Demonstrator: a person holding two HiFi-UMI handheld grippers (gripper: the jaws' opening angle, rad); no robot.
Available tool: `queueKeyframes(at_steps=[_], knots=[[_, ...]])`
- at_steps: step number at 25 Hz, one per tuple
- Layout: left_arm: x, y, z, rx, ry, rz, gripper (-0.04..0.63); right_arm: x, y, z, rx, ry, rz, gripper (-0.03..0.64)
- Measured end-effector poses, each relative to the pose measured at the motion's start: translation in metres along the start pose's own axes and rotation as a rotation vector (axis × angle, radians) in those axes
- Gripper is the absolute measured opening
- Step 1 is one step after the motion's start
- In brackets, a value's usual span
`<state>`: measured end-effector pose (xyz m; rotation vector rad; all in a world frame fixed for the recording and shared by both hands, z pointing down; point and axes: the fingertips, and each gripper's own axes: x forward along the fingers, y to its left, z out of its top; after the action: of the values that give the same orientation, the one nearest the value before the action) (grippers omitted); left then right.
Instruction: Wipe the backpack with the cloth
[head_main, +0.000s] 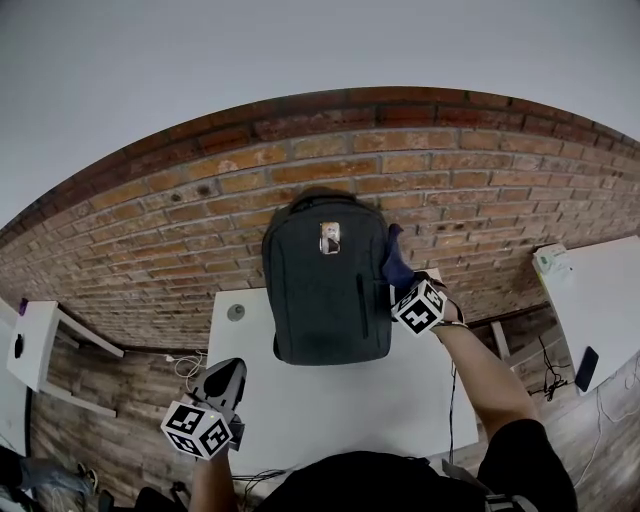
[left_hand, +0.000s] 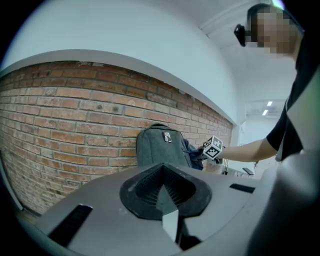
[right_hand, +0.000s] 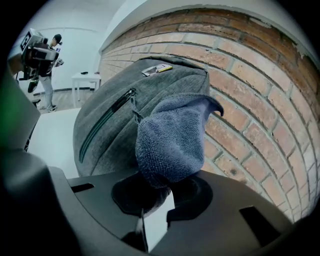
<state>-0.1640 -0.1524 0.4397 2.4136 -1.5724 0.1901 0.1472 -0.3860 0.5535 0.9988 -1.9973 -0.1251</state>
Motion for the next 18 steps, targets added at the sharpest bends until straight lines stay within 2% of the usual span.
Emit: queueKeyframes(at_steps=[18], knots=[[0.008,-0.002,0.001,-0.008,-0.014,-0.046,-0.005,0.004,0.101,-0.085,0.066,0.123,0.122,0.064]])
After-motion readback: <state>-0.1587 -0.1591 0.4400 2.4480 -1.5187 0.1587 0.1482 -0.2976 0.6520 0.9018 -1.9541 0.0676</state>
